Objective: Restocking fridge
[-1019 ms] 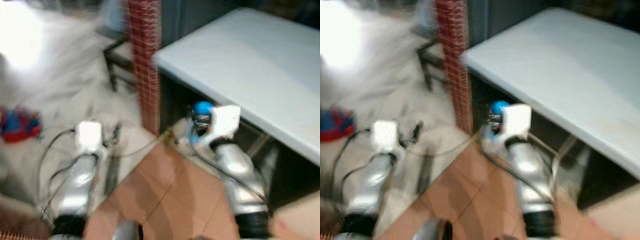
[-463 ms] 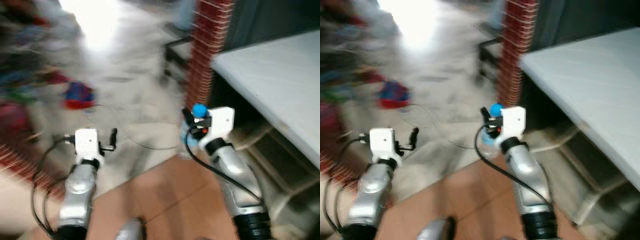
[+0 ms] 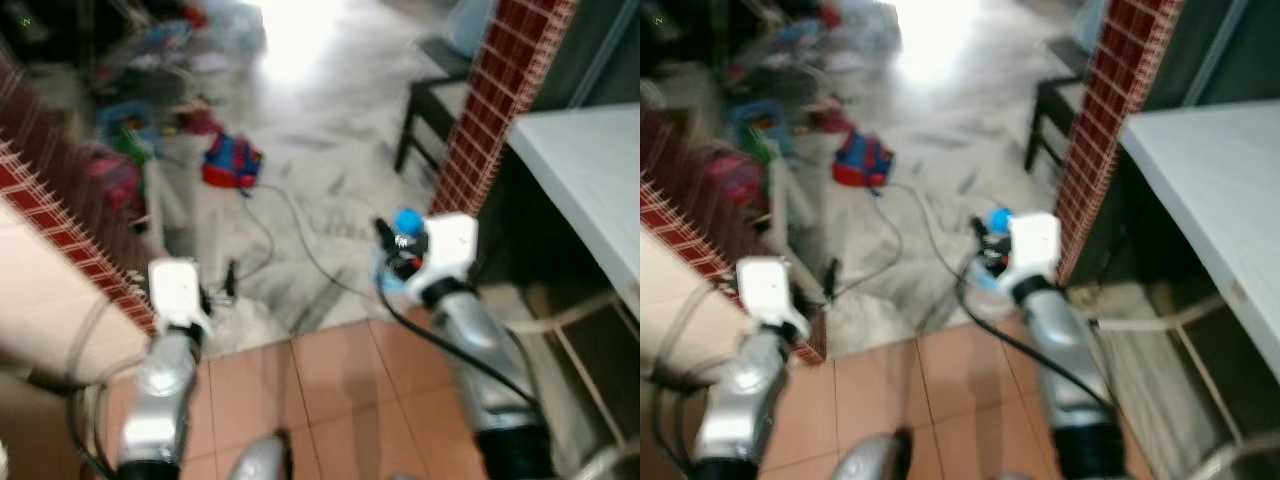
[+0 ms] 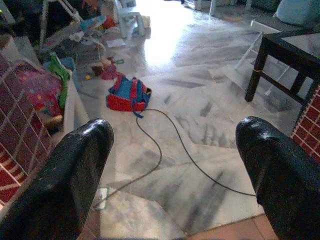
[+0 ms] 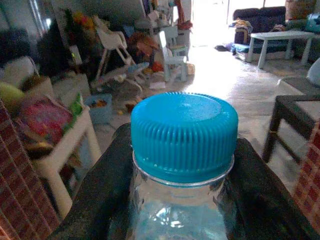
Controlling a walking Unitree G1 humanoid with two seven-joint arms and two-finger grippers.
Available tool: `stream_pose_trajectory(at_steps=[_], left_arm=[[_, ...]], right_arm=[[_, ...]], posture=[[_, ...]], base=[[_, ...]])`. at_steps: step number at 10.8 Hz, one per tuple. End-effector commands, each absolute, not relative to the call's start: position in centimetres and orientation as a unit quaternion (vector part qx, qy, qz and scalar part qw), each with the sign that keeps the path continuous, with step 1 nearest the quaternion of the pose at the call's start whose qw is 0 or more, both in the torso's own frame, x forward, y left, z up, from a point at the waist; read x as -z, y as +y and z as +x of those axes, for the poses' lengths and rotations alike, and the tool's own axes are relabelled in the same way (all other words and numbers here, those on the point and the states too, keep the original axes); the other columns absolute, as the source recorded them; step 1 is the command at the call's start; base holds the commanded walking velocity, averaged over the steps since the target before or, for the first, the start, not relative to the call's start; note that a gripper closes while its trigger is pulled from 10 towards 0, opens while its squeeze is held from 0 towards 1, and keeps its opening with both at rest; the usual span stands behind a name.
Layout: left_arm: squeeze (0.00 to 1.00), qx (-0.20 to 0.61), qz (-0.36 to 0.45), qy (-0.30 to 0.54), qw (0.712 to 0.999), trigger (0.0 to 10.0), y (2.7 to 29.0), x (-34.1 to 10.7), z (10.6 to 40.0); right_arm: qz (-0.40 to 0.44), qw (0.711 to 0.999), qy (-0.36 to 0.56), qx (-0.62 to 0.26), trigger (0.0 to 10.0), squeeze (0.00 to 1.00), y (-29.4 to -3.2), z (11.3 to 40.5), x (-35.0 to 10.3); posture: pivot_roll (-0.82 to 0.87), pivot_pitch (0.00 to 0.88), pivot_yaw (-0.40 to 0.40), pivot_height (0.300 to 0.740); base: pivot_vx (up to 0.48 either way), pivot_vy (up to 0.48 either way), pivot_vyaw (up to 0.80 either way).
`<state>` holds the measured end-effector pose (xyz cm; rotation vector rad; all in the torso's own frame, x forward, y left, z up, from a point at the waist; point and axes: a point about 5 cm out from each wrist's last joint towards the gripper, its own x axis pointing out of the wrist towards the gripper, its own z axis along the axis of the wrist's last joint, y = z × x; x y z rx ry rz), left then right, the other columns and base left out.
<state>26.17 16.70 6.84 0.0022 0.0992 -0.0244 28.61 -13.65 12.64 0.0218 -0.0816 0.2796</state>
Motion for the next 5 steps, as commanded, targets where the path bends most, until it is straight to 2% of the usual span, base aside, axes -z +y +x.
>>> stream_pose_trajectory(at_steps=[1,5], left_arm=[[0.0,0.003,0.007,0.046,0.999,10.0,17.5,-7.2,26.1],[0.0,0.005,-0.008,0.035,0.999,10.0,18.2,-7.6,24.9]], right_arm=[[0.017,0.989,-0.045,-0.139,10.0,0.0,-13.2,28.7,-12.9],[-0.048,0.997,-0.019,-0.063,10.0,0.0,-16.1,27.9,-11.6]], posture=[[0.05,0.065,0.021,0.74],[0.06,0.064,0.025,0.74]], base=[[0.0,0.0,0.0],[0.0,0.0,0.0]])
